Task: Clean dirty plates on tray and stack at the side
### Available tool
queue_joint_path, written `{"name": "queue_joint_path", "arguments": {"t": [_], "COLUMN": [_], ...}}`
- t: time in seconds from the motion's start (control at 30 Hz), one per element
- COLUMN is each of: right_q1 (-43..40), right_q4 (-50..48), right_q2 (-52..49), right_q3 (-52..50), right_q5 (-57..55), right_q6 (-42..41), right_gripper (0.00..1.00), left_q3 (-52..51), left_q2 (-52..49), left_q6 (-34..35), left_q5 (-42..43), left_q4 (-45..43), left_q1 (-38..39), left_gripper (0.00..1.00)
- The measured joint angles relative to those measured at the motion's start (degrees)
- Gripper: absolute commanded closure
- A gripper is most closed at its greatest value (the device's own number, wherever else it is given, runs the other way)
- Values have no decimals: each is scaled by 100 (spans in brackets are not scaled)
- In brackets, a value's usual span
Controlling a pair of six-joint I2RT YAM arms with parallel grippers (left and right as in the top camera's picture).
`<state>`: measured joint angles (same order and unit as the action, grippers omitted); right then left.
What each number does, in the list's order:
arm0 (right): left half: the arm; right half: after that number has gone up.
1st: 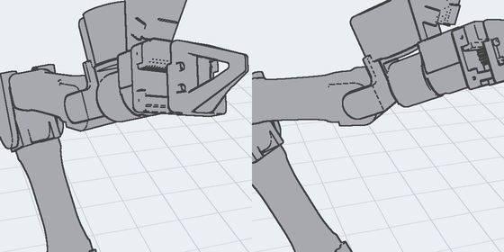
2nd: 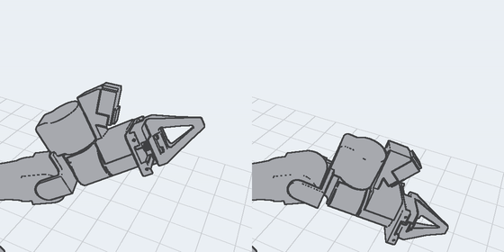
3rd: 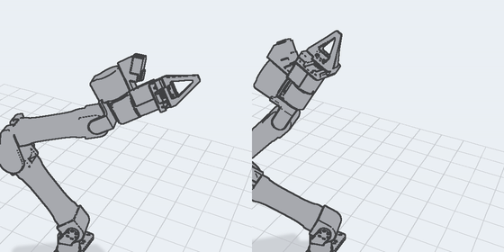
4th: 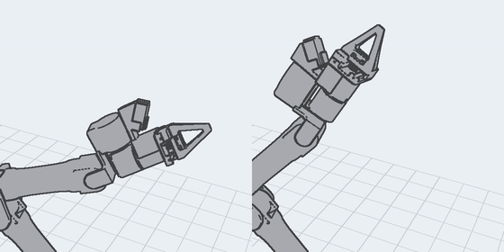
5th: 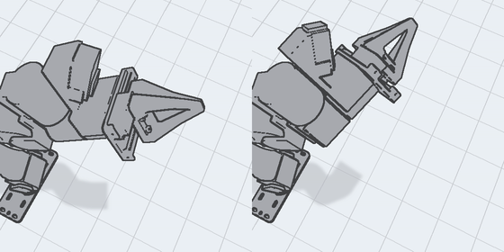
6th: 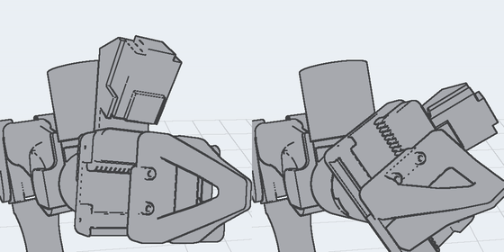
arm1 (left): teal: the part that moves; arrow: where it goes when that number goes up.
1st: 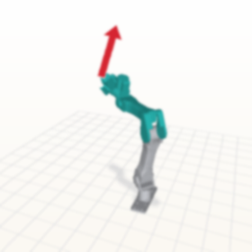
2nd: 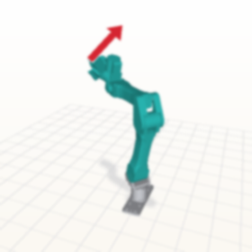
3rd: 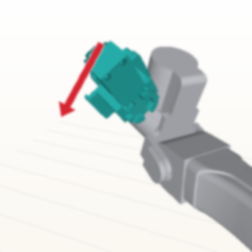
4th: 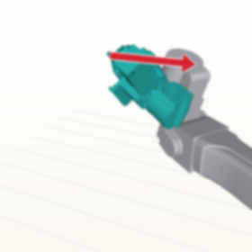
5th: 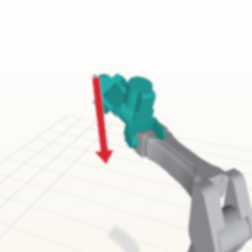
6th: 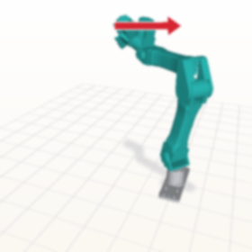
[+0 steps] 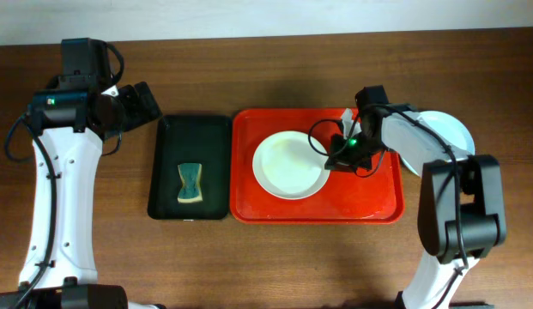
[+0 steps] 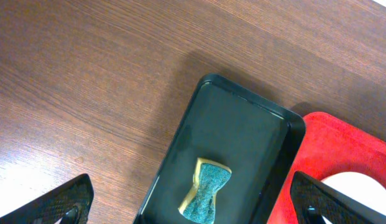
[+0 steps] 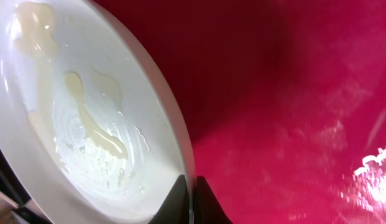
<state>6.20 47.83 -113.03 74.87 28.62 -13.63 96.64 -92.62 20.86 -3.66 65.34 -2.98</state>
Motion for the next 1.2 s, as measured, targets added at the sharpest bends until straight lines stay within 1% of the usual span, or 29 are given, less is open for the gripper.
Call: {"name": "queue_joint_path", "arguments": {"t": [0.2,0.33,0.57,0.7,0.9,1.2], "right_q1": [260,774,1884,2485,3348,3912], "right_q4": [15,-31,-949,-1346,-1580,-1620], "right_q2": [509,739,739,739,739,739], "right_q3": [341,691,772,774,774,774], "right_q5": [-146,-466,-1478,-2190,-3541,-4795], "right_q6": [-501,-811,-1451,-1580,-1620,-1615], "right_gripper": [96,96,96,96,96,96], "left_q3": [0,0,0,0,0,0], "left_q2": [0,0,0,0,0,0], "left_q6": [0,0,0,0,0,0], "left_q5": [0,-2,0,-2,0,0], "left_q4": [0,0,0,0,2,0], "left_q1": [0,0,0,0,0,0], "left_gripper": [1,1,1,1,1,1]}}
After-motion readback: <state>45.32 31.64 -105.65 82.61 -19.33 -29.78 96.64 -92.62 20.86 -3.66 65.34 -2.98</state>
